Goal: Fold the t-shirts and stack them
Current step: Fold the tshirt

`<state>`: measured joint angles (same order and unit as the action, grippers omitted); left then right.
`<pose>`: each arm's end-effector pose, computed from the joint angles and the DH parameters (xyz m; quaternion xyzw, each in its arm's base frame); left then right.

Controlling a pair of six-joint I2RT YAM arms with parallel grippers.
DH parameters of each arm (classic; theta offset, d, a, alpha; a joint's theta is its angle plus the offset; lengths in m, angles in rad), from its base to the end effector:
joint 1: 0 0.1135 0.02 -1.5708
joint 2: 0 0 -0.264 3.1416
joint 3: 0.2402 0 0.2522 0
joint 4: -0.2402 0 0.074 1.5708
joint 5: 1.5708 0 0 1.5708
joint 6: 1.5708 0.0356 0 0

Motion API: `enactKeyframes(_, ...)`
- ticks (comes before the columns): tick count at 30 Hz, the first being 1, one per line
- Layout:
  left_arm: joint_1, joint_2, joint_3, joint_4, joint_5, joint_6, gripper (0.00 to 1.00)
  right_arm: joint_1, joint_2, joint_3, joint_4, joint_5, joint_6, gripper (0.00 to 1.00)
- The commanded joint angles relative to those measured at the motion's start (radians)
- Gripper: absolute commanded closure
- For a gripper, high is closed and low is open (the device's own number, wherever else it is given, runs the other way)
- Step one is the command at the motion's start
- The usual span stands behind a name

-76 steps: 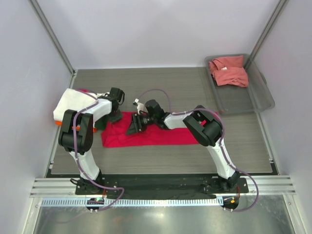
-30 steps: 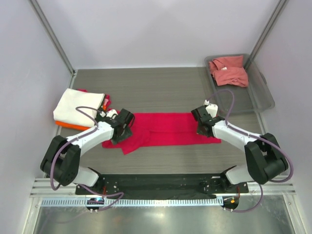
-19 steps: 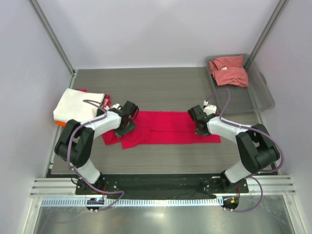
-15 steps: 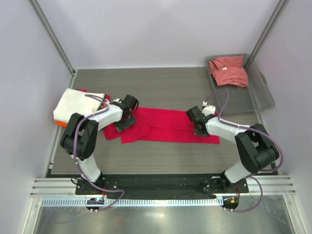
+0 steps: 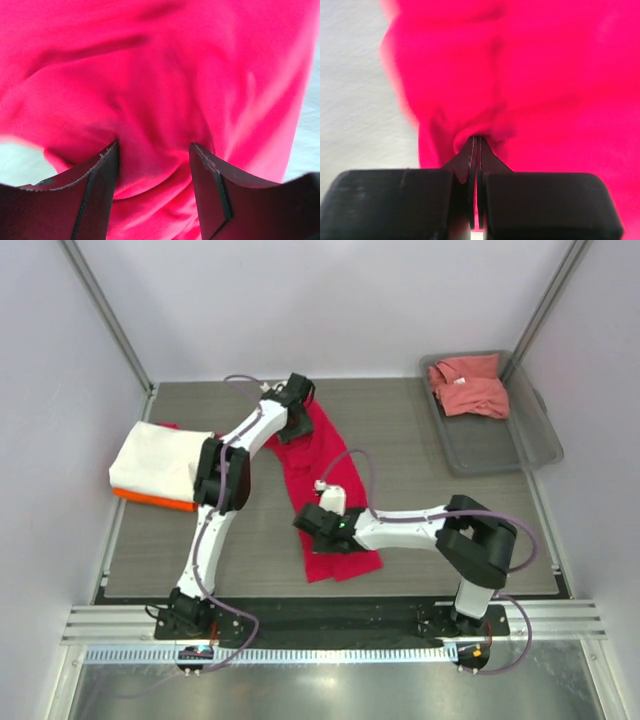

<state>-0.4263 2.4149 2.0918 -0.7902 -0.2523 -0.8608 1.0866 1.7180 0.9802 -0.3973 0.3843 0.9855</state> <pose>0.4740 -0.2055 0.1707 -0.2361 0.9374 -0.0370 0.2535 0.1633 0.2819 0.1573 -0.0072 0.9593 0.0875 0.2685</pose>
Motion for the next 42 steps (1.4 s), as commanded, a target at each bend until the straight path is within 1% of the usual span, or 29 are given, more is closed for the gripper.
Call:
enactKeyframes(1, -0.008, 0.177, 0.241, -0.124, 0.131, 0.075, 0.42, 0.078, 0.089, 0.119, 0.046, -0.163, 0.007, 0.99)
enactKeyframes(2, -0.008, 0.208, 0.360, -0.151, 0.139, 0.100, 0.42, 0.079, 0.089, 0.136, 0.060, -0.173, -0.007, 0.99)
enactKeyframes(4, -0.003, 0.233, 0.399, -0.130, 0.191, 0.120, 0.41, 0.078, 0.046, 0.159, 0.066, -0.167, -0.050, 0.99)
enactKeyframes(5, 0.003, 0.225, 0.393, -0.082, 0.205, 0.123, 0.40, 0.073, 0.020, 0.161, 0.064, -0.156, -0.067, 0.98)
enactKeyframes(7, 0.029, 0.198, 0.335, -0.028, 0.238, 0.115, 0.37, 0.055, -0.067, 0.144, 0.066, -0.125, -0.096, 0.90)
enactKeyframes(8, 0.040, 0.170, 0.315, 0.026, 0.249, 0.114, 0.36, 0.026, -0.095, 0.135, 0.066, -0.124, -0.120, 0.88)
enactKeyframes(9, 0.052, 0.156, 0.300, 0.043, 0.249, 0.115, 0.36, 0.001, -0.125, 0.126, 0.067, -0.130, -0.134, 0.85)
enactKeyframes(10, 0.072, 0.147, 0.301, 0.057, 0.284, 0.121, 0.33, -0.023, -0.173, 0.106, 0.068, -0.148, -0.146, 0.85)
enactKeyframes(11, 0.081, 0.129, 0.307, 0.080, 0.303, 0.129, 0.32, -0.083, -0.199, 0.091, 0.069, -0.165, -0.168, 0.84)
enactKeyframes(14, 0.113, 0.105, 0.306, 0.147, 0.333, 0.172, 0.25, -0.189, -0.280, 0.031, 0.087, -0.235, -0.215, 0.82)
enactKeyframes(15, 0.121, 0.096, 0.307, 0.158, 0.346, 0.180, 0.23, -0.261, -0.294, 0.017, 0.104, -0.242, -0.249, 0.79)
enactKeyframes(16, 0.138, 0.089, 0.313, 0.169, 0.367, 0.190, 0.18, -0.304, -0.310, -0.009, 0.116, -0.252, -0.267, 0.76)
enactKeyframes(18, 0.155, 0.075, 0.320, 0.187, 0.425, 0.195, 0.14, -0.378, -0.314, -0.017, 0.152, -0.315, -0.324, 0.68)
enactKeyframes(19, 0.161, 0.038, 0.314, 0.190, 0.432, 0.200, 0.11, -0.454, -0.302, -0.012, 0.159, -0.340, -0.344, 0.67)
enactKeyframes(20, 0.161, 0.015, 0.271, 0.212, 0.432, 0.222, 0.09, -0.487, -0.287, 0.011, 0.167, -0.408, -0.360, 0.66)
enactKeyframes(22, 0.158, -0.092, 0.187, 0.256, 0.418, 0.239, 0.05, -0.572, -0.223, 0.061, 0.173, -0.436, -0.395, 0.64)
enactKeyframes(23, 0.156, -0.135, 0.075, 0.308, 0.413, 0.244, 0.04, -0.602, -0.192, 0.078, 0.182, -0.455, -0.400, 0.64)
enactKeyframes(26, 0.153, -0.266, -0.067, 0.350, 0.377, 0.244, 0.03, -0.684, -0.071, 0.155, 0.211, -0.528, -0.409, 0.59)
enactKeyframes(27, 0.150, -0.290, -0.149, 0.350, 0.364, 0.244, 0.03, -0.698, -0.042, 0.172, 0.221, -0.554, -0.407, 0.54)
enactKeyframes(28, 0.146, -0.318, -0.188, 0.350, 0.354, 0.243, 0.04, -0.712, 0.024, 0.192, 0.227, -0.565, -0.404, 0.51)
enactKeyframes(29, 0.144, -0.357, -0.225, 0.361, 0.357, 0.241, 0.04, -0.732, 0.055, 0.237, 0.236, -0.577, -0.406, 0.50)
enactKeyframes(30, 0.141, -0.379, -0.310, 0.371, 0.360, 0.238, 0.05, -0.741, 0.095, 0.264, 0.236, -0.588, -0.406, 0.50)
enactKeyframes(33, 0.136, -0.443, -0.419, 0.420, 0.361, 0.229, 0.11, -0.766, 0.231, 0.379, 0.242, -0.630, -0.397, 0.50)
enactKeyframes(34, 0.135, -0.456, -0.482, 0.434, 0.360, 0.223, 0.12, -0.769, 0.262, 0.432, 0.244, -0.648, -0.390, 0.49)
enactKeyframes(35, 0.135, -0.473, -0.508, 0.454, 0.364, 0.223, 0.13, -0.774, 0.325, 0.457, 0.248, -0.657, -0.386, 0.48)
enactKeyframes(37, 0.135, -0.508, -0.576, 0.479, 0.364, 0.224, 0.12, -0.777, 0.385, 0.530, 0.267, -0.667, -0.380, 0.43)
enactKeyframes(38, 0.135, -0.519, -0.593, 0.489, 0.360, 0.226, 0.12, -0.777, 0.438, 0.555, 0.270, -0.671, -0.380, 0.42)
enactKeyframes(41, 0.133, -0.542, -0.634, 0.499, 0.352, 0.233, 0.13, -0.786, 0.520, 0.656, 0.273, -0.668, -0.367, 0.42)
enactKeyframes(42, 0.135, -0.540, -0.636, 0.499, 0.343, 0.235, 0.13, -0.791, 0.576, 0.681, 0.273, -0.664, -0.363, 0.42)
